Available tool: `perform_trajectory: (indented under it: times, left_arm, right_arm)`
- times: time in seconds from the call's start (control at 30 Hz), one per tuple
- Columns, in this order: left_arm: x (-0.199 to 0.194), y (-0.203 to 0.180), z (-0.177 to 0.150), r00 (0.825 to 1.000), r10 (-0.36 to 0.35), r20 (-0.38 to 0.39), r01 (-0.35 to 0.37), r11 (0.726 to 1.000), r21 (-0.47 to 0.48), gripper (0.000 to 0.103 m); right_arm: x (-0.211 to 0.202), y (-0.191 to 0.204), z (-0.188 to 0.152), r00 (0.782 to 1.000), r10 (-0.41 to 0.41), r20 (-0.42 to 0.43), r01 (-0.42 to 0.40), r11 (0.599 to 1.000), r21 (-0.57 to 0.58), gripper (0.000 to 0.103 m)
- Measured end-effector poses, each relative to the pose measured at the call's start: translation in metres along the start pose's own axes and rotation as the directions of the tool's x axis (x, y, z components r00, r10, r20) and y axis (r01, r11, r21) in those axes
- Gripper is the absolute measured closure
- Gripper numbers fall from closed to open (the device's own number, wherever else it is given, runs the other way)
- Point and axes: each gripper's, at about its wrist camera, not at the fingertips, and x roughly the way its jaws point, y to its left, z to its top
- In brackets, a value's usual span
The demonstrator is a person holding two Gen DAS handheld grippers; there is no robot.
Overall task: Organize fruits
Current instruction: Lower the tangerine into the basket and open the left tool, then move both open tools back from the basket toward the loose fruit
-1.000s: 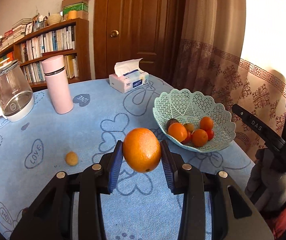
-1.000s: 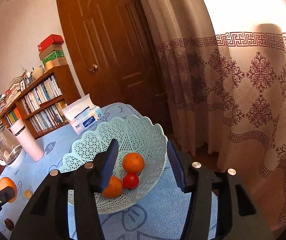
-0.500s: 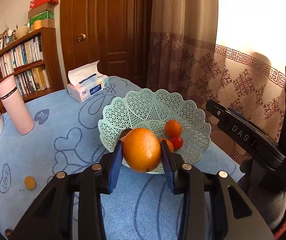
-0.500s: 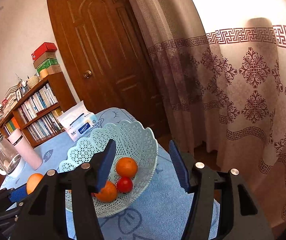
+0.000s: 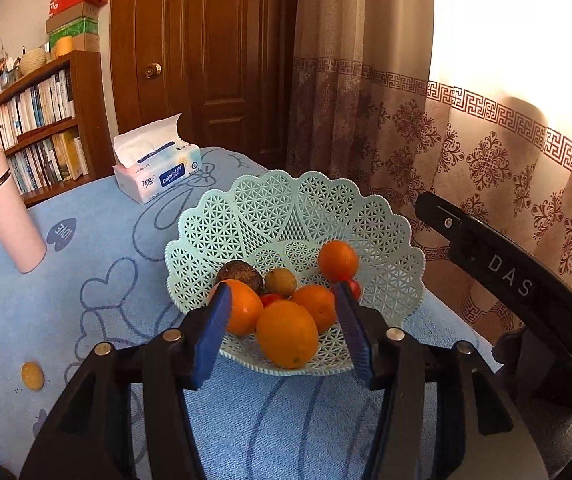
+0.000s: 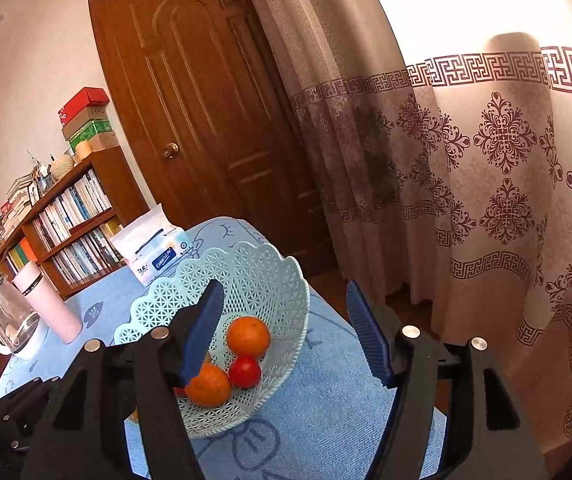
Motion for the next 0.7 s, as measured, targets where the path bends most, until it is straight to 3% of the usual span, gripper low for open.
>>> perform_trajectory:
  times: [0.27, 0.53, 0.7]
  left_arm:
    - [-0.008, 0.013, -0.002, 1.0, 0.017, 0.007, -0.017, 0.999, -0.037, 0.044]
    - [-0.021, 0.022, -0.005, 0.998, 0.051, 0.029, -0.05, 0.998, -0.049, 0.034]
    - [-0.028, 0.029, -0.007, 0.996, 0.08, 0.035, -0.078, 0.995, -0.065, 0.033]
  right_arm:
    - [0.0, 0.0, 0.0, 1.0, -0.002, 0.004, 0.002, 1.0, 0.002, 0.037]
    - [-0.001, -0.001, 0.001, 1.0, -0.003, 0.007, 0.003, 1.0, 0.0, 0.036]
    - [-0.002, -0.002, 0.001, 1.0, -0.009, 0.012, 0.009, 1.0, -0.003, 0.035]
